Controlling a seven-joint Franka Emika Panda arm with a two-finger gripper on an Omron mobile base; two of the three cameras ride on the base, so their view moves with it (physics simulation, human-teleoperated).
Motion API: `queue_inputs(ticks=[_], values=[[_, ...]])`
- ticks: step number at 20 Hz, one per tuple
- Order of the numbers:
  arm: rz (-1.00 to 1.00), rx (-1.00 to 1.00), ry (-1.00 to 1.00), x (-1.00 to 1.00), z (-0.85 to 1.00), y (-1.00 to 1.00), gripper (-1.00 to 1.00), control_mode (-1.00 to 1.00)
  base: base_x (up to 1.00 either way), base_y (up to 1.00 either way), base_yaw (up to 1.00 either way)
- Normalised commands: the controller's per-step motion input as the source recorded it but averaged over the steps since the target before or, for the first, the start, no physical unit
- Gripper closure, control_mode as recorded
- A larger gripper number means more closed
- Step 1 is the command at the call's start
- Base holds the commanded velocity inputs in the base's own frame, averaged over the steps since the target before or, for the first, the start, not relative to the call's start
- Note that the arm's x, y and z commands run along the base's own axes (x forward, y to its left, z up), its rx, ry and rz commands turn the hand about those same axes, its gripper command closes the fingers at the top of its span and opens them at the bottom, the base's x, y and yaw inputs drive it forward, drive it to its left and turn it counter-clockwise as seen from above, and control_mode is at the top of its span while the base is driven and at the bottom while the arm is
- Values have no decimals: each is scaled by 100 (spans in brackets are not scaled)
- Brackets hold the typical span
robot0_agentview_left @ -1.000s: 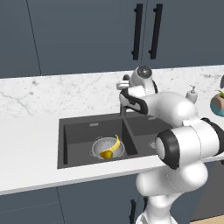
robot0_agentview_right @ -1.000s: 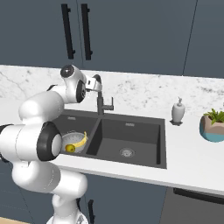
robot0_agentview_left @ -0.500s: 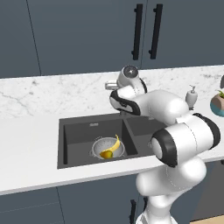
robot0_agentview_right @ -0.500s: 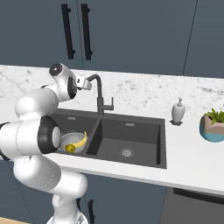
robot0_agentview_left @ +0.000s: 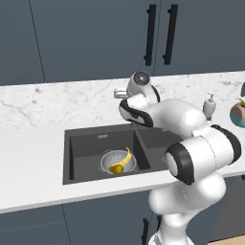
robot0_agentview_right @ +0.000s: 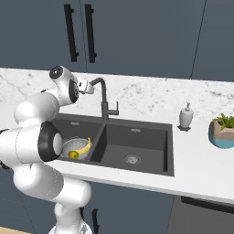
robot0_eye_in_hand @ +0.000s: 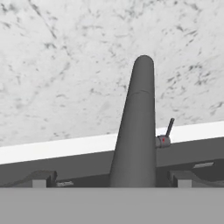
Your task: Put the colander in the sink, put the banana, pear in the colander, and turn on the sink faucet and pour water over the colander.
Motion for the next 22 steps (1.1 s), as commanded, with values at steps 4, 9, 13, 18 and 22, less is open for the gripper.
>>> queue_inputs(ticks=[4,9,13,18,22], values=[[-2,0,-6,-95,20,18,-100,-100,0,0,0],[-7,0,-11,-100,22,9,-100,-100,0,0,0],[0,7,-20,-100,1,-71,-100,-100,0,0,0],[15,26,-24,-96,0,-100,-100,-100,0,0,0],[28,29,-10,-21,0,-100,-100,-100,0,0,0]])
